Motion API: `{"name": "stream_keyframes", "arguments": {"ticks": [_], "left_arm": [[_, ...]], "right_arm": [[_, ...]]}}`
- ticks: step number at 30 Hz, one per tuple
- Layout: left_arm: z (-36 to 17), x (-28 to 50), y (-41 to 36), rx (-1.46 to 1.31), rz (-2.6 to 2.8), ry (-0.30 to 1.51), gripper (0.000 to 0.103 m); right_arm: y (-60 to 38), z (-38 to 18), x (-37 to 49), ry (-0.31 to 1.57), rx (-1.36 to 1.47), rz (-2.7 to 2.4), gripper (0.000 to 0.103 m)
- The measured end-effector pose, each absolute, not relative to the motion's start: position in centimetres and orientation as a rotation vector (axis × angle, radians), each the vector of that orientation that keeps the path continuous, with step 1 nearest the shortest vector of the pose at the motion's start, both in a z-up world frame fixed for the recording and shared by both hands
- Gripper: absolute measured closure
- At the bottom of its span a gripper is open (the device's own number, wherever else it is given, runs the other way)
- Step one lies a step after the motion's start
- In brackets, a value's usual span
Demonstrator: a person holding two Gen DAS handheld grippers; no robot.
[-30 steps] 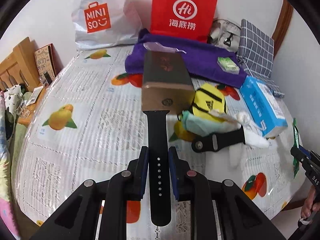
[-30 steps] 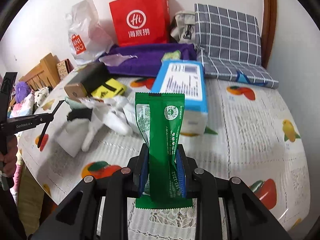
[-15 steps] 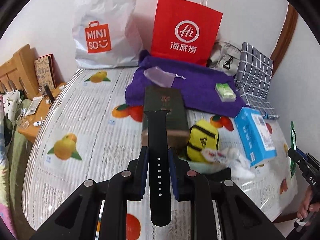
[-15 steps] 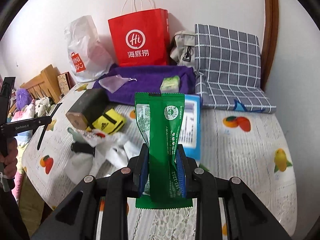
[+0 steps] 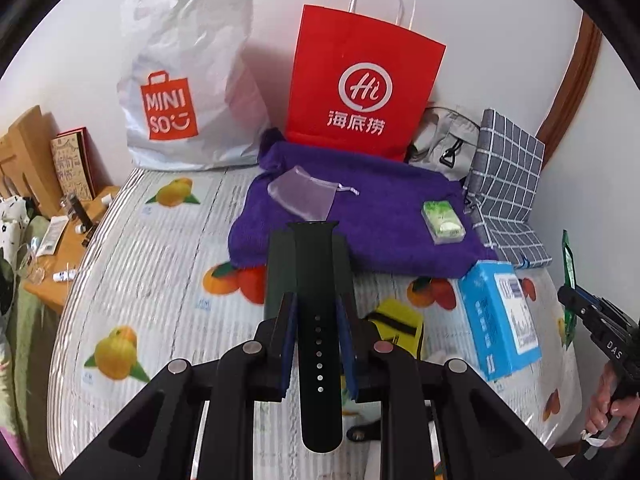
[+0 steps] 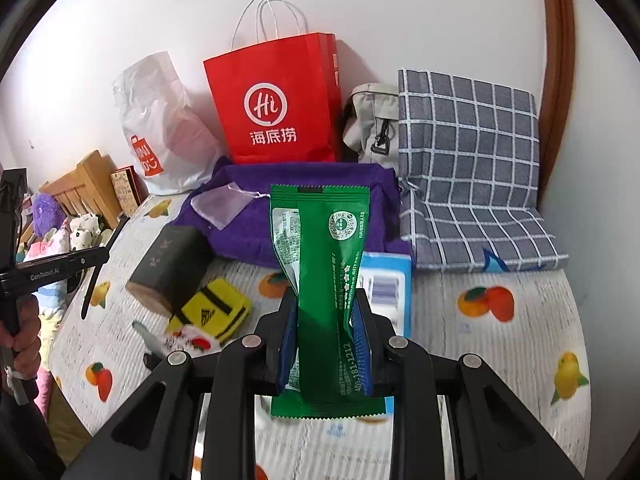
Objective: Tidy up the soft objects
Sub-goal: 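Carry the watch strap toward the purple towel while the right gripper carries the sachet there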
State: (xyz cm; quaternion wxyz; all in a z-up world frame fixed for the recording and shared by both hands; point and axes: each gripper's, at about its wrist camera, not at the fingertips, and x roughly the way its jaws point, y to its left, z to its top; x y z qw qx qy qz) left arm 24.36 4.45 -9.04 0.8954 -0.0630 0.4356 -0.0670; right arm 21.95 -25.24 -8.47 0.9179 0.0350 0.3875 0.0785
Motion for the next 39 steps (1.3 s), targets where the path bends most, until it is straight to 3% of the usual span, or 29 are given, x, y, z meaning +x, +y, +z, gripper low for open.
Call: {"name": "stream_keyframes", "arguments": {"ticks": [28,39], "left_arm": [[-8.9,39.3,2.7,-0.091,-0.139,0.914,0.084],[-12.6,43.5,3.0,-0.116,-0.152,0.984,0.084]], "right_arm": [[-22.5,-9.1,37.7,0.866,0.069,0.286,0.077],[-20.1,-15.0,43.7,0.994,0.028,0.341,0.077]]}}
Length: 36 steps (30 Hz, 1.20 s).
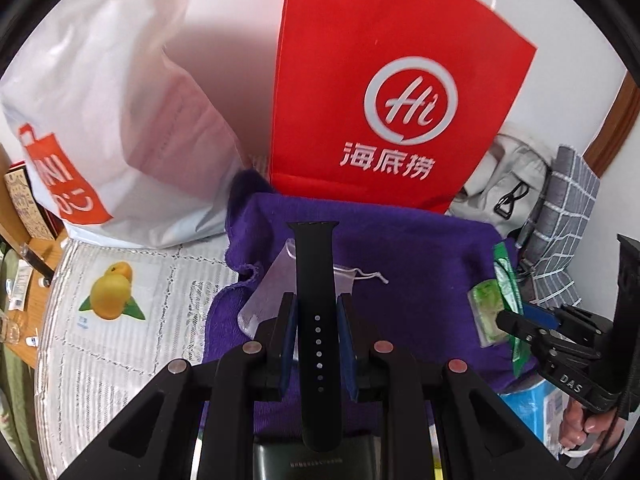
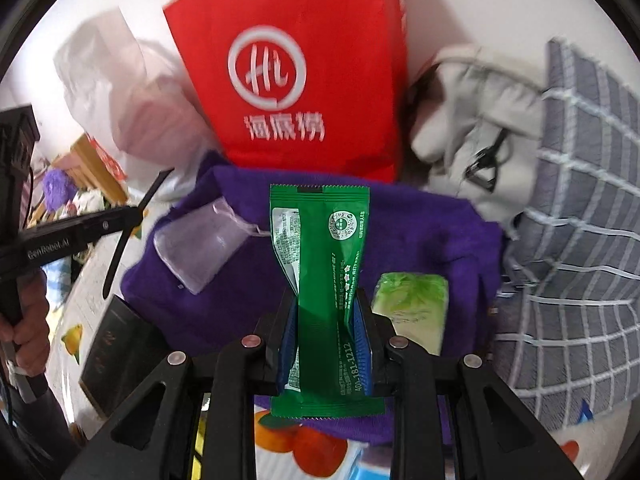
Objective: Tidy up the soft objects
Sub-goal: 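Carry the watch strap toward the purple towel while the right gripper carries the sachet there, then release the sachet onto the towel with the right gripper while the left gripper lowers the strap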
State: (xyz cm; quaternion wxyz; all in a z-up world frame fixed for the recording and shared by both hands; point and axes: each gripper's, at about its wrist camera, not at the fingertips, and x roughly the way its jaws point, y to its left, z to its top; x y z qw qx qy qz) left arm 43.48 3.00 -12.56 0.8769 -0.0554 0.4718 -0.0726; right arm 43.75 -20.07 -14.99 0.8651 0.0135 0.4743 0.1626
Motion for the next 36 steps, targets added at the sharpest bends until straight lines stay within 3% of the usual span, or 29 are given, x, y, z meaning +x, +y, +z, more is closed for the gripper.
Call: {"name": "stream_keyframes", "arguments": {"ticks": [14,20,23,27,29,30,34,36], "left_arm": [[-16.4,45.9,3.9,-0.131,-0.122,1.061,0.083],[-17.5,46.2,3.7,-0.118,-0.123,1.101,0.083],[-17.7,46.3,3.6,-0.112,-0.119,1.114,0.083],[-18.0,46.4,3.4,-0.106,-0.113,1.127,0.082],[-17.7,46.1,3.4,-0.094,-0.112,1.128,0.082],[-17.5,45.9,3.4,-0.092,-0.117,1.129,0.081],[-16.3,45.2,3.4,-0.082,-0.131,1.112,0.062],[-15.2,44.6,3.1,-0.066,-0.124,1.091,0.06]], "right_arm": [[-19.6,-19.2,45.5,1.112,0.004,0.335,0.076],[-19.4,-19.3,45.2,1.111,-0.023,0.321,0.071],[-19.1,-19.2,45.1,1.113,-0.035,0.33,0.063],[-19.0,-18.2,44.4,1.078,-0.039,0.324,0.043],[-19.0,-17.1,43.7,1.043,-0.032,0.323,0.043],[-19.1,-16.5,43.1,1.025,-0.017,0.327,0.043],[-18.8,-15.1,40.5,0.992,0.004,0.342,0.037],[-18.4,-14.7,38.5,0.983,-0.016,0.344,0.037]]}}
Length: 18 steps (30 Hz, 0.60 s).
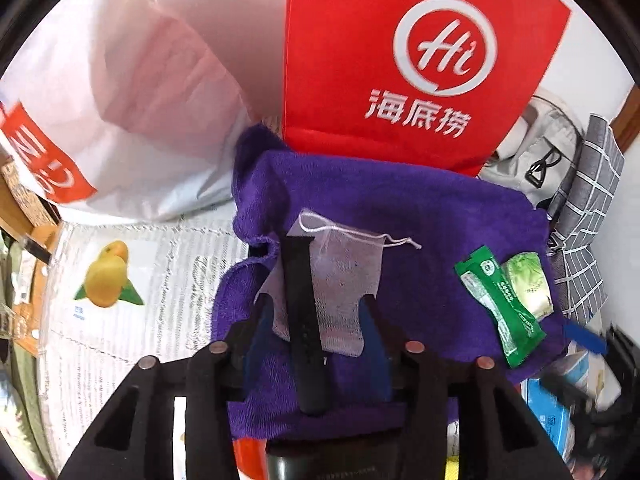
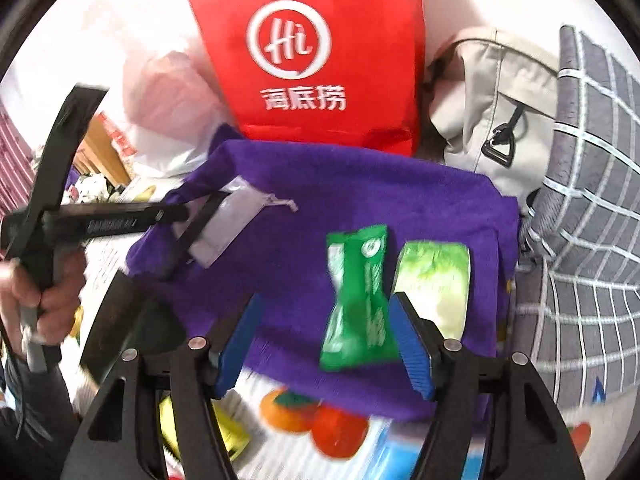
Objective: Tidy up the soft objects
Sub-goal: 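Release the sachet onto the towel with the right gripper while the left gripper lowers the strap, then drop the strap on the towel while the right gripper reaches toward the white snack packet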
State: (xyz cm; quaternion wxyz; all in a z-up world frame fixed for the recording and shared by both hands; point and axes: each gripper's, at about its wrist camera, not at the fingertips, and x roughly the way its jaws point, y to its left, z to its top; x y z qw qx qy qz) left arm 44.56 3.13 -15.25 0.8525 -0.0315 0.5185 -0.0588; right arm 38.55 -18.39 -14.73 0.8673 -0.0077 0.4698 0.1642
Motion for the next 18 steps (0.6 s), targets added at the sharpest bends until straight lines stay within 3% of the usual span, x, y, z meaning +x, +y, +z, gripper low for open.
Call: {"name": "stream_keyframes", "arguments": {"ticks": [8,18], "left_arm": [[-12.1,42.2,3.0,-0.048,-0.135,1.038,0.047],[-10.7,38.2,5.6,-0.107,-0.121,1.037,0.044]], "right_arm": [[-17.9,-14.3,29.5,0.956,-0.002,0.404,0.034],[-13.9,-16.3,23.2,1.005,0.01,0.535,0.034]]}}
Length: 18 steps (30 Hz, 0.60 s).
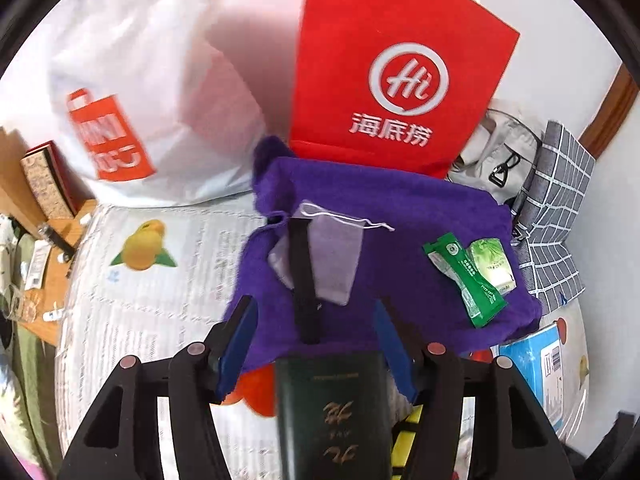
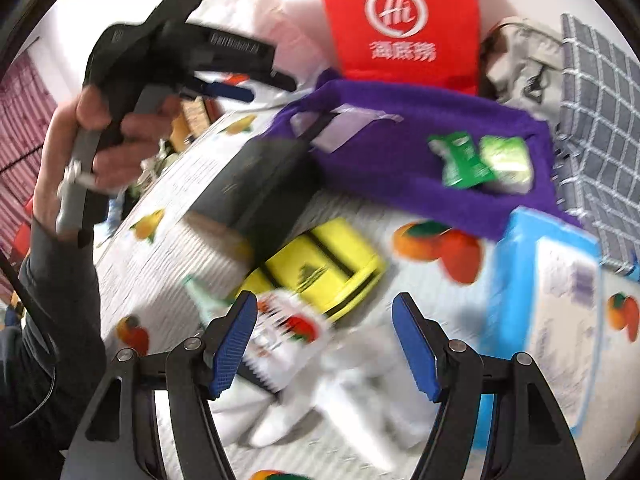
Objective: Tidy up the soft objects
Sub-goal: 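Drop the strap on the towel while the right gripper reaches toward the white snack packet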
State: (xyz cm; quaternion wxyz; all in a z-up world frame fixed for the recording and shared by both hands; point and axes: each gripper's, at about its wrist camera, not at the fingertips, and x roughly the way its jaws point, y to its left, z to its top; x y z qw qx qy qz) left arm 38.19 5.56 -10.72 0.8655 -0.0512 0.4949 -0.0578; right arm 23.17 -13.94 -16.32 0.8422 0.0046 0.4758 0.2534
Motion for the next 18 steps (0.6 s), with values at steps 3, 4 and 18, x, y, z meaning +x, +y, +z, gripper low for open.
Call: {"name": "stream_keyframes", "arguments": {"ticks": [3,4,18], "left_arm": [[-10.2,37.2,6.5,-0.123,-0.104,1.028,0.043],[-10.1,36.8,6.8,-0.126,-0.103,1.024,0.043],[-10.8,30.6,10.3,-0.149,-0.089,1.024,0.043]], "right_arm": [[-12.5,-16.8,22.2,0.996,-0.03,0.559,0.034],[-12.2,-16.9,22.0,0.993,-0.043,0.558,0.034],[-11.2,-17.9,21.1,0.985,-0.082,0.519,0.067]]}}
